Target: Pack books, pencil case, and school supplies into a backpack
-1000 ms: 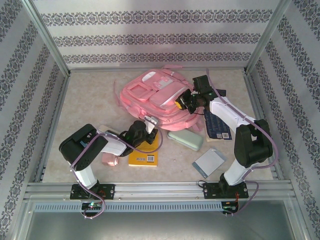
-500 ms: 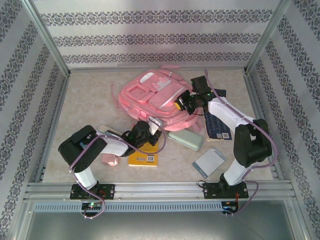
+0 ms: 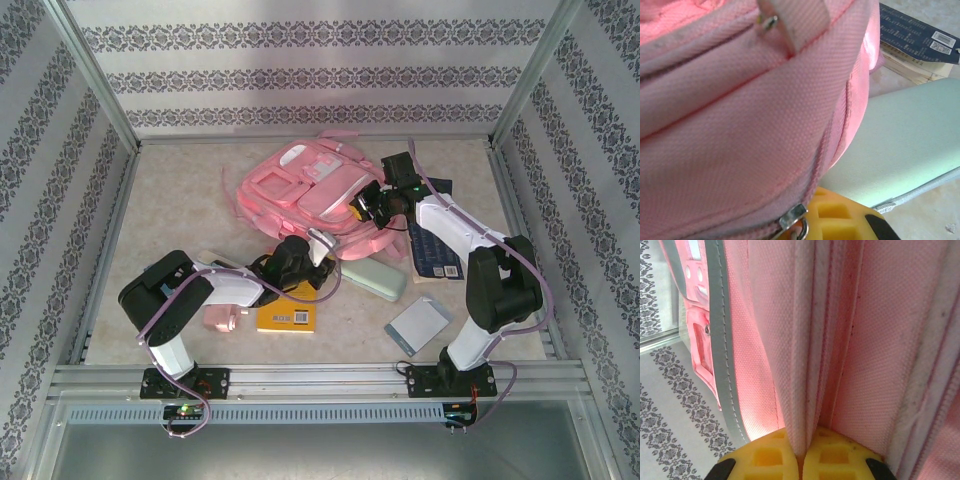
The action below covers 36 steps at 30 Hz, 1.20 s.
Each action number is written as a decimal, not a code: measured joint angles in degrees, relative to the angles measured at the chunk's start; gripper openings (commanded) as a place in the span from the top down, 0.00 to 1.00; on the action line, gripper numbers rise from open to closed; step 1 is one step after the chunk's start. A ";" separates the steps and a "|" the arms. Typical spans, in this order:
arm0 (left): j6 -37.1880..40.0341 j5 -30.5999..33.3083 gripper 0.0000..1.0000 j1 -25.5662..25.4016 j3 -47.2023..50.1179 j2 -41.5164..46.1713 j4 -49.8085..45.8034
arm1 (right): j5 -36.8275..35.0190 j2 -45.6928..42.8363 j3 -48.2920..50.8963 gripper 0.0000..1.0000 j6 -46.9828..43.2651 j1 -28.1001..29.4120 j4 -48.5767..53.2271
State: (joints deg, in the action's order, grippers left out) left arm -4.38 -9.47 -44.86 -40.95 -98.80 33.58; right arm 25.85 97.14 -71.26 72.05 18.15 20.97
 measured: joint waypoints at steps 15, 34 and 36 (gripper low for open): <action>-2.12 -4.46 0.86 -1.84 -6.40 -3.89 -3.93 | -1.20 0.68 0.00 1.00 -0.24 0.00 0.57; -0.55 -13.05 0.62 -2.97 -15.32 9.64 -27.28 | -0.35 1.31 -1.38 1.00 -8.09 -0.79 3.13; -0.39 -15.76 0.62 -1.05 -19.19 11.61 -32.48 | 0.02 1.31 -1.62 1.00 -9.77 -1.18 3.87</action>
State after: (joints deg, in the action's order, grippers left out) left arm -4.78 -25.23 -45.91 -60.14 -87.20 1.10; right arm 25.87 98.45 -72.88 62.28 16.97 24.84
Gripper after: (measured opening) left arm 0.383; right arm 0.075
